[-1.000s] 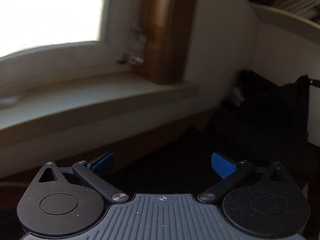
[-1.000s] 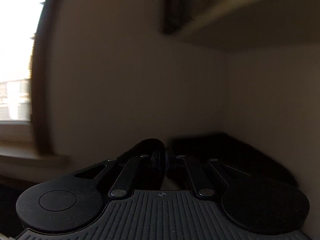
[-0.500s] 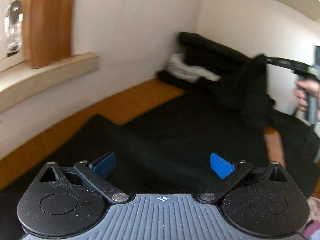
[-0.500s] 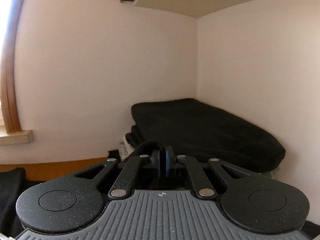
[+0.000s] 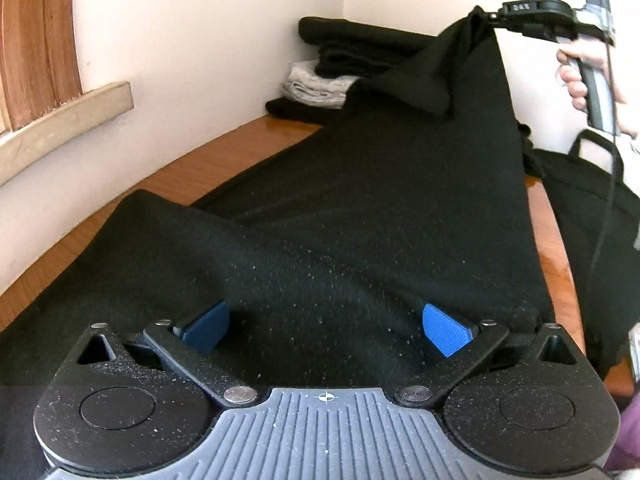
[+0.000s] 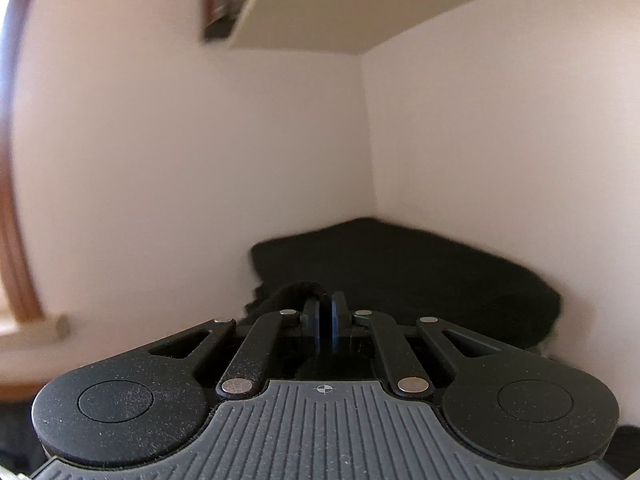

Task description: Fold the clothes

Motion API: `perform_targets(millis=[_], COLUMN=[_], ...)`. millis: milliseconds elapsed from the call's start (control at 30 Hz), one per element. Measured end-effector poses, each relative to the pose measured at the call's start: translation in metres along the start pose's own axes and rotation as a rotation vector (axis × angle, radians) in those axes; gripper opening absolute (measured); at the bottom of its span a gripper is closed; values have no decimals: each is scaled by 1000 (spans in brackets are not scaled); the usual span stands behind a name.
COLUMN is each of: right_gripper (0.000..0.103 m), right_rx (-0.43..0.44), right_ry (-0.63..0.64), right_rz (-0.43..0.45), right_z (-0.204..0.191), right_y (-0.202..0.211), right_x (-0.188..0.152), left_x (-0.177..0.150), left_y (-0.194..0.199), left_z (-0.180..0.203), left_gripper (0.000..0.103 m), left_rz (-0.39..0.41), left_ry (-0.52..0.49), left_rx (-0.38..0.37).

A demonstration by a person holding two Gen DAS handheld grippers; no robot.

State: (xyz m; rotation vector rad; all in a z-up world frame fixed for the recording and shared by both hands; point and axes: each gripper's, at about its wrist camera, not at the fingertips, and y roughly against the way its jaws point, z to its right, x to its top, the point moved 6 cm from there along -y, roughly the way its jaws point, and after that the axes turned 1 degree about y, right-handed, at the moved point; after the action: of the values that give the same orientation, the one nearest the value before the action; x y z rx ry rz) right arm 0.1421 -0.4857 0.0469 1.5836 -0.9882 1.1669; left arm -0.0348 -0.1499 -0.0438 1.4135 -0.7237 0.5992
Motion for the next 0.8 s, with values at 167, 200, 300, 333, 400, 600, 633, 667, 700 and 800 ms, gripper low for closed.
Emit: perform_targets(millis=[167, 200, 300, 333, 400, 600, 633, 667, 700, 800], right_gripper=[21, 35, 46, 46, 45, 39, 39, 39, 39, 35], right_rx=[-22, -25, -9, 19, 134, 337, 321, 285, 210, -51], right_ry=[51, 68, 165, 187, 165, 195, 217, 234, 249, 335], right_rz=[-70, -86, -55, -54, -92, -241, -241, -233, -212, -72], right_z=[-1, -4, -31, -43, -65, -127, -130, -131, -125, -87], right_y=[3, 5, 18, 21, 23, 25, 24, 24, 23, 28], right_x=[-12, -14, -16, -18, -28, -92, -98, -100, -98, -76], left_x=[-3, -2, 5, 6, 7, -7, -9, -11, -13, -16], left_y=[13, 14, 17, 19, 27, 51, 52, 52, 52, 51], left_z=[-7, -11, -24, -25, -25, 0, 5, 11, 17, 30], left_gripper=[103, 103, 103, 103, 100, 83, 83, 83, 82, 82], left_rz=[2, 1, 11, 17, 34, 62, 62, 60, 57, 50], left_ry=[22, 45, 143, 165, 187, 136, 122, 110, 98, 57], left_rx=[-22, -22, -14, -11, -5, -3, 4, -1, -5, 12])
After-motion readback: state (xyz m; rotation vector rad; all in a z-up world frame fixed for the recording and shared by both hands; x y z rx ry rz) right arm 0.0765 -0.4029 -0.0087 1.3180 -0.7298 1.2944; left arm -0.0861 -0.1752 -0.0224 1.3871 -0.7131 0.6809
